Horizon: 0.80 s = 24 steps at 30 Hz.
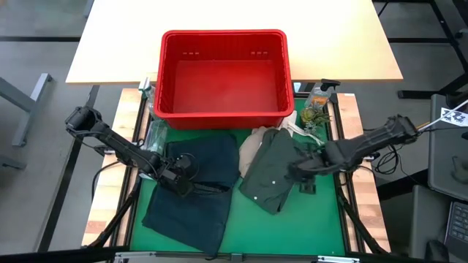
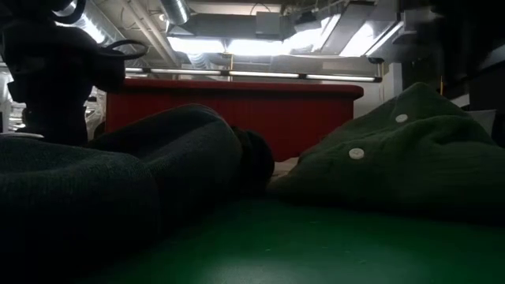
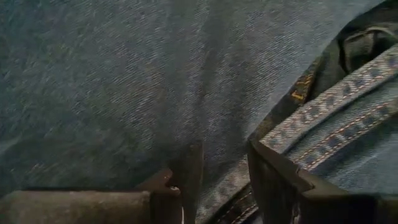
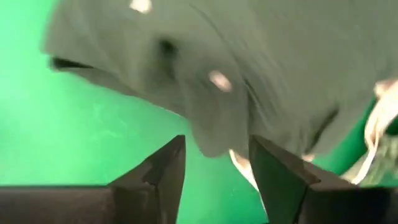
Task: Fold laundry
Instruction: Adjust the folded green polo shirt
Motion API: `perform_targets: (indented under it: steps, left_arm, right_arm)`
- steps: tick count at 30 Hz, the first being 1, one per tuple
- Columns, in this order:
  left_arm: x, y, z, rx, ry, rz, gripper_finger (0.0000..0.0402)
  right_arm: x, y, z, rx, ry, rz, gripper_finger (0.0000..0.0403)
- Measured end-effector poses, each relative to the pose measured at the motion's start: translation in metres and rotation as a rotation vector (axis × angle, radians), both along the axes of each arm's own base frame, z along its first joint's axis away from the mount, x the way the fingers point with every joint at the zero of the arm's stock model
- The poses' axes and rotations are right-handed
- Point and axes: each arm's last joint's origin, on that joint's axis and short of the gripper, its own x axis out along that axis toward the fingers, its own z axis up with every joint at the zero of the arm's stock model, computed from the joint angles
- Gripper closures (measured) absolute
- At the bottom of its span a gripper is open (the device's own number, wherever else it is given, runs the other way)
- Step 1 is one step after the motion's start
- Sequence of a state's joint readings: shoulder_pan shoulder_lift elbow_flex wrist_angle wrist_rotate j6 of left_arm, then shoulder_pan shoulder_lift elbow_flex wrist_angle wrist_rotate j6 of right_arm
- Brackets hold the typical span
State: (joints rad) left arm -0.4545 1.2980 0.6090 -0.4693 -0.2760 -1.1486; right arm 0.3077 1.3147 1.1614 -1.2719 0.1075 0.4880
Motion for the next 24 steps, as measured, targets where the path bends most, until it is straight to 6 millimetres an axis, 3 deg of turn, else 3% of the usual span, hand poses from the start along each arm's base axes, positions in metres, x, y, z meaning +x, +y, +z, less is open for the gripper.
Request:
perform_targets:
  steps: [6,11,18,24]
  left_arm:
    - [0.003,-0.001,0.002,0.002,-0.033,-0.027,0.028]
    - [0.004,-0.001,0.002,0.004,-0.044,-0.024,0.028]
    - [0.004,-0.001,0.002,0.018,-0.052,-0.016,0.028]
    - [0.006,-0.002,0.004,0.006,-0.08,-0.015,0.028]
  right_arm:
    - [-0.049,-0.003,-0.028,0.067,-0.081,-0.313,0.0226]
    - [-0.07,0.002,-0.053,0.142,-0.126,-0.39,0.0226]
    - [-0.069,0.004,-0.083,0.125,-0.2,-0.404,0.0226]
    - [-0.065,0.003,-0.086,0.069,-0.295,-0.422,0.0226]
